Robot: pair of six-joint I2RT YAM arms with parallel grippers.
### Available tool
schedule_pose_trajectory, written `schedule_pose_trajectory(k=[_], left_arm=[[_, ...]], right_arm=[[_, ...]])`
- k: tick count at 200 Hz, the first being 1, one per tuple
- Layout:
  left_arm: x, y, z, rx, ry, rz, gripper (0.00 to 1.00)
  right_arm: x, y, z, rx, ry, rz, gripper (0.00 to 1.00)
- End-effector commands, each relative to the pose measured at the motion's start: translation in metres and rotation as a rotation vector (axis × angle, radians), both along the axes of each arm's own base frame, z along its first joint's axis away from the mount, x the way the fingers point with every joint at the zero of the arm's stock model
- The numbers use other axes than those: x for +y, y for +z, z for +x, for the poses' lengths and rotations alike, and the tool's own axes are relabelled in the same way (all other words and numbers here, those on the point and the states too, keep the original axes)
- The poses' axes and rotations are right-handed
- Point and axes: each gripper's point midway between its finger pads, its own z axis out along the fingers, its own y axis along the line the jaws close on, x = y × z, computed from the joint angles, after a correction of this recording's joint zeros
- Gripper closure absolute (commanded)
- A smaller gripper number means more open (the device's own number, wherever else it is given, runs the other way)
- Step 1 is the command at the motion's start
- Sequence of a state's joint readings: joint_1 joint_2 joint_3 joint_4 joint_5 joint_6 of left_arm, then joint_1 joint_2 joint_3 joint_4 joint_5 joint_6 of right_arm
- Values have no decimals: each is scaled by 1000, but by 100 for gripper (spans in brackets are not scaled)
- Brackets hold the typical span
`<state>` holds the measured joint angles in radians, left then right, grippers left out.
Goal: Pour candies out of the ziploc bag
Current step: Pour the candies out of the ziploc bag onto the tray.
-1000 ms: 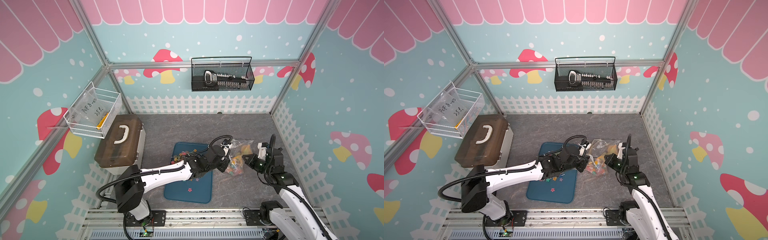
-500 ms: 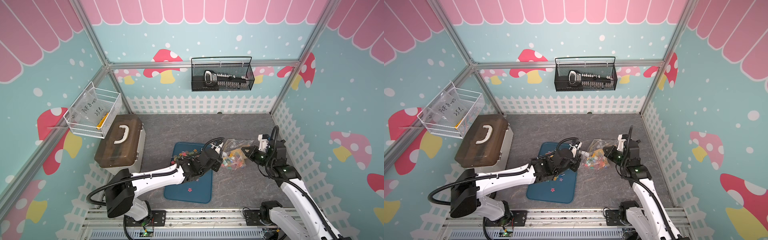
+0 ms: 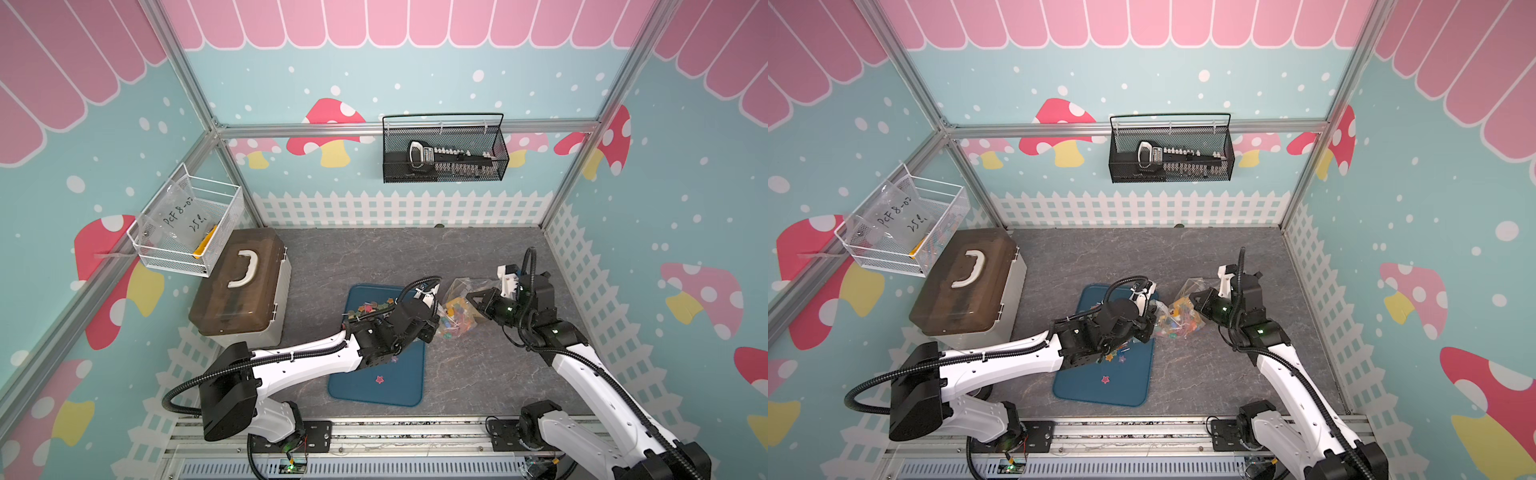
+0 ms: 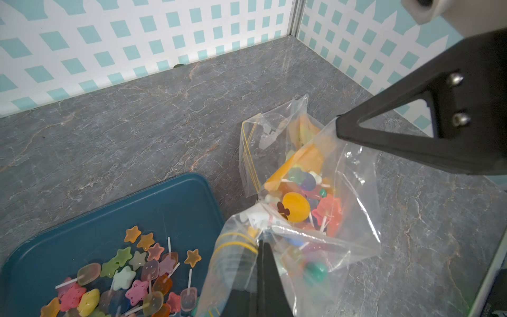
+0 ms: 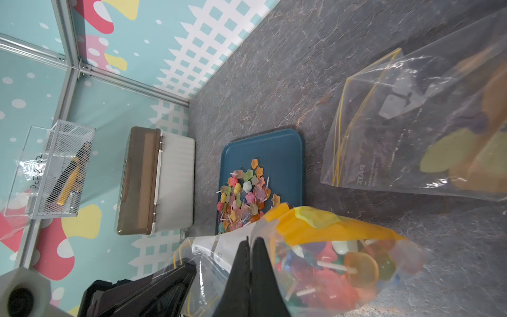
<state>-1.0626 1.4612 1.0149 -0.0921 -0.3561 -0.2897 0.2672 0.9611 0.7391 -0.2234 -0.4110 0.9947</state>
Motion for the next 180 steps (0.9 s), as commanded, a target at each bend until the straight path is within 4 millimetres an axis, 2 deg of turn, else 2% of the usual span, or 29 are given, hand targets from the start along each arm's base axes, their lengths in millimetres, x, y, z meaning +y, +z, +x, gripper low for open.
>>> schedule_pose_trajectory(k=[1,34,83,180], left_arm=[[10,10,1,-6,42,-45,100],[21,7,-1,-4,69,-49,100],[33,-4,-6,14,91,-47,100],[51,-25,-6,34,134,-37,100]], right_arm=[[9,53,13,-168,12,16,100],[24,64,15,-185,52,16,100],[50,70,16,-195,115,1,100],[66,84,15,-215,144,10,100]])
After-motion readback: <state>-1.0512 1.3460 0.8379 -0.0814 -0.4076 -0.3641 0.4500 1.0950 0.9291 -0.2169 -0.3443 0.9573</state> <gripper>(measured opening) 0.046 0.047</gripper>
